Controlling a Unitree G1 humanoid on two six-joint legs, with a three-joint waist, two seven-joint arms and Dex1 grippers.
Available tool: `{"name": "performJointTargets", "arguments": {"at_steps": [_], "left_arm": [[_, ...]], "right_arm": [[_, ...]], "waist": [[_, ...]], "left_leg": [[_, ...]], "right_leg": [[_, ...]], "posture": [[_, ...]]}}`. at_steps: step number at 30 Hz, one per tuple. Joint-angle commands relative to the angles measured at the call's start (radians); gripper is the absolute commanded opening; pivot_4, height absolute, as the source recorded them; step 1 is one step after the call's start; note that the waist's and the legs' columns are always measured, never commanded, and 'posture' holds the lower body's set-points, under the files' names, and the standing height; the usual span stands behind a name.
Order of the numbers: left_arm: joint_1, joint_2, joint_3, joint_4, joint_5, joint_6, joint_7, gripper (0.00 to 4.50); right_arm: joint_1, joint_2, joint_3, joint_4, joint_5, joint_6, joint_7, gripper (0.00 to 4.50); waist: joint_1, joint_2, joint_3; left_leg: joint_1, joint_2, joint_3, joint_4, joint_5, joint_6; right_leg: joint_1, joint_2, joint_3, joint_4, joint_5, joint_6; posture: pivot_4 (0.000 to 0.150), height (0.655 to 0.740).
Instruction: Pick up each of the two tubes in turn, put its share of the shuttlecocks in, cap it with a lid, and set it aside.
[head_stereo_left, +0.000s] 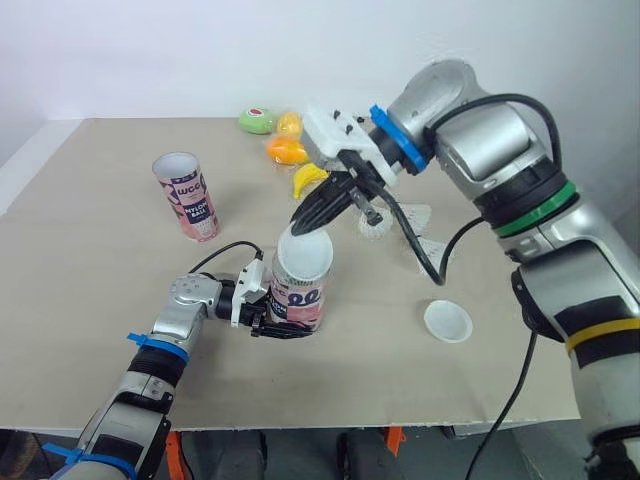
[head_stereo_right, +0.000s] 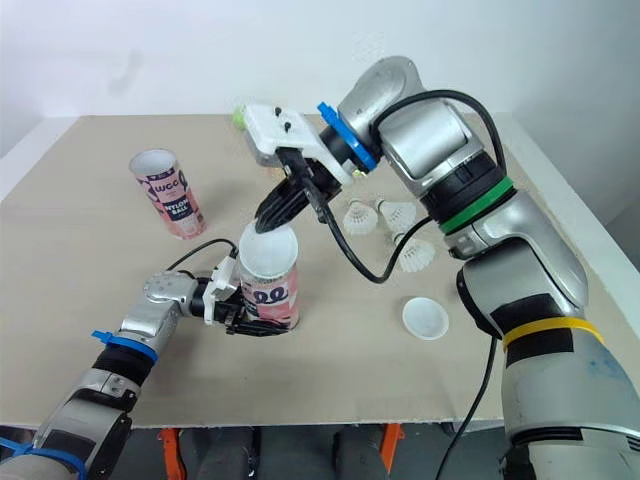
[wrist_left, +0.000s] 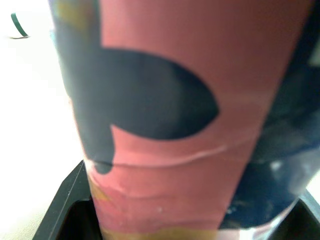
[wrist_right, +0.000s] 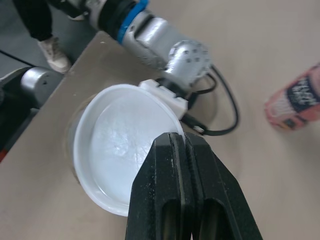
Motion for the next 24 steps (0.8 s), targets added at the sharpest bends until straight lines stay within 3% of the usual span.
{"name": "performJointTargets", "arguments": {"at_steps": [1, 16, 24], "left_arm": [[0.029, -0.002, -0.033, 0.039, 0.04, 0.013, 0.005, 2.79], [0.031, -0.002, -0.034, 0.048, 0.039, 0.007, 0.001, 2.79], [0.036, -0.005, -0.032, 0.046, 0.039, 0.008, 0.004, 2.79]], "right_arm": [[-0.005, 0.001, -0.011, -0.032, -0.002, -0.003, 0.04, 0.06], [0.039, -0.035, 0.041, -0.119, -0.073, -0.075, 0.04, 0.06], [0.112, 0.057, -0.061, -0.145, -0.167, -0.165, -0.004, 0.06]], "waist": [[0.0, 0.0, 0.0], [0.001, 0.0, 0.0], [0.0, 0.0, 0.0]], "left_leg": [[0.0, 0.0, 0.0, 0.0, 0.0, 0.0], [0.0, 0.0, 0.0, 0.0, 0.0, 0.0], [0.001, 0.0, 0.0, 0.0, 0.0, 0.0]], "right_leg": [[0.0, 0.0, 0.0, 0.0, 0.0, 0.0], [0.0, 0.0, 0.0, 0.0, -0.001, 0.0], [0.001, 0.0, 0.0, 0.0, -0.001, 0.0]], "posture": [[0.15, 0.6895], [0.15, 0.6895], [0.15, 0.6895]]}}
